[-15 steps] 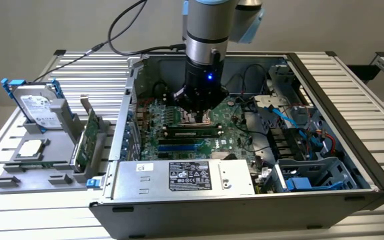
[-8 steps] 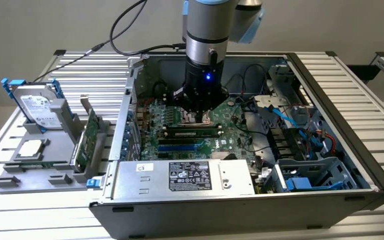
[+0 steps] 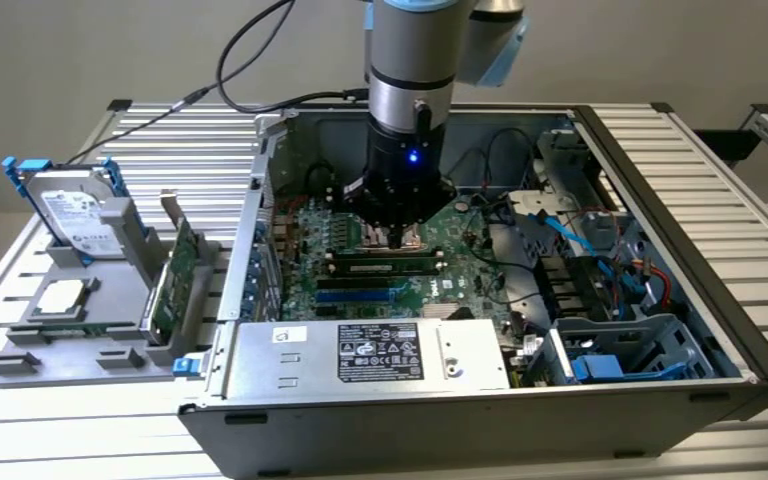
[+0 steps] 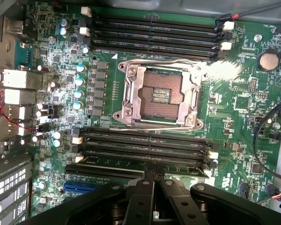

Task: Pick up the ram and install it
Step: 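Press down the ram until it locks into place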

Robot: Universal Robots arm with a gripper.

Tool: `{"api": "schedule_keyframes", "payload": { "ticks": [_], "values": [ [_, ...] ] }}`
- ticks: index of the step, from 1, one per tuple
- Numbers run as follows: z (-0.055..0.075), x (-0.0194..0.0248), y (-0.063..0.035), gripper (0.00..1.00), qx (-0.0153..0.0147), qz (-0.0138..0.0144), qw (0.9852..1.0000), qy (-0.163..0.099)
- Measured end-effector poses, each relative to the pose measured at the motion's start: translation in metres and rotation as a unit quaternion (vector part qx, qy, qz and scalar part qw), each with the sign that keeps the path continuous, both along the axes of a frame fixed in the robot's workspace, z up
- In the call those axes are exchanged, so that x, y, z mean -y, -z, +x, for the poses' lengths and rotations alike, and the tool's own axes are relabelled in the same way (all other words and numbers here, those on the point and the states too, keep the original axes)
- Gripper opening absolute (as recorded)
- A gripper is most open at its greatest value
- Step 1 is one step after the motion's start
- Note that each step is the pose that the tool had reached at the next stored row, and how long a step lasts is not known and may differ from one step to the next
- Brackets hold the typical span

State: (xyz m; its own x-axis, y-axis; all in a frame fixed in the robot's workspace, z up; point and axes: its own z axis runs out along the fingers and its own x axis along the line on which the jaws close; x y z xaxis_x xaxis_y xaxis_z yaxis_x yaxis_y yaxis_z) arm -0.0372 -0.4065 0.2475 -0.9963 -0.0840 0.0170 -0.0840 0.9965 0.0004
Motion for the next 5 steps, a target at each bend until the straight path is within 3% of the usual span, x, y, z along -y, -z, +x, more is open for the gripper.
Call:
{"api": "schedule_keyframes", "payload": {
  "ticks": [5],
  "values": [
    [0.0000,0.0002,0.0000,0.11,0.0000,0.0000,1.0000,0.000]
  ]
}}
